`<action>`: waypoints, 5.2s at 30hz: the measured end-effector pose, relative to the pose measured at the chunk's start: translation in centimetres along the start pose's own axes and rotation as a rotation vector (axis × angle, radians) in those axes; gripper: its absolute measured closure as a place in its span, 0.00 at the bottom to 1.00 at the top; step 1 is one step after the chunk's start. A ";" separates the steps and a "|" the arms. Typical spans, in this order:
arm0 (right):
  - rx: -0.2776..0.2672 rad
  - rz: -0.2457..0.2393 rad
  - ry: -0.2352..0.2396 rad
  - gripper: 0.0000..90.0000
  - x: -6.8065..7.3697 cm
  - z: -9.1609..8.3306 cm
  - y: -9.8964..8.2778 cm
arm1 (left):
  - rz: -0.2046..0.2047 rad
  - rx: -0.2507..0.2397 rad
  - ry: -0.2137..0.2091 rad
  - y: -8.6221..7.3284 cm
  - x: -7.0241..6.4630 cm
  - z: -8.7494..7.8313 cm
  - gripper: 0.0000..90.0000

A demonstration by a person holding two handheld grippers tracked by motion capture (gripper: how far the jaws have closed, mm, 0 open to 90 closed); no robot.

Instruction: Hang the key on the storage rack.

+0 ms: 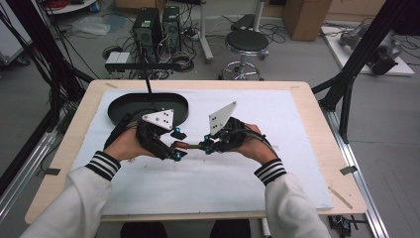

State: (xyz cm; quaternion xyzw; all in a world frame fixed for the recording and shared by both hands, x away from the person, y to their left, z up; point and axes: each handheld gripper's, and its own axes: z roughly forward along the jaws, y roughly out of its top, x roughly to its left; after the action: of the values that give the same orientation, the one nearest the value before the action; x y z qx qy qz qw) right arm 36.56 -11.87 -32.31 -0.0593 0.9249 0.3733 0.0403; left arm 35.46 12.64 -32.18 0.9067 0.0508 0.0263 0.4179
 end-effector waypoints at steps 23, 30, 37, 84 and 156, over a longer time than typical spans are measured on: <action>0.013 -0.003 -0.002 0.93 0.1 0.5 0.2 | 0.033 0.070 0.001 -0.1 -0.4 0.1 0.85; -0.011 0.010 0.008 0.84 0.0 0.4 0.1 | 0.040 0.066 0.004 -0.1 -0.4 -0.1 0.86; -0.098 0.077 -0.150 0.07 0.3 0.4 -0.1 | 0.031 0.046 0.025 -0.1 -0.4 -0.3 0.86; -0.512 0.523 -0.847 0.00 6.6 -7.9 -15.8 | -0.367 -0.342 0.564 -3.6 4.1 -7.3 0.86; -0.643 0.557 -0.940 0.00 9.8 -4.6 -21.9 | -0.572 -0.359 0.750 -7.0 11.3 -6.8 0.86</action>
State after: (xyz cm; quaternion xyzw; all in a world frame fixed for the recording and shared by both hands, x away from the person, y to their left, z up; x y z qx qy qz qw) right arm 29.78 -31.46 -45.18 0.3446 0.6306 0.6153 0.3240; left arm 45.61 23.64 -33.05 0.6985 0.4384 0.2431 0.5108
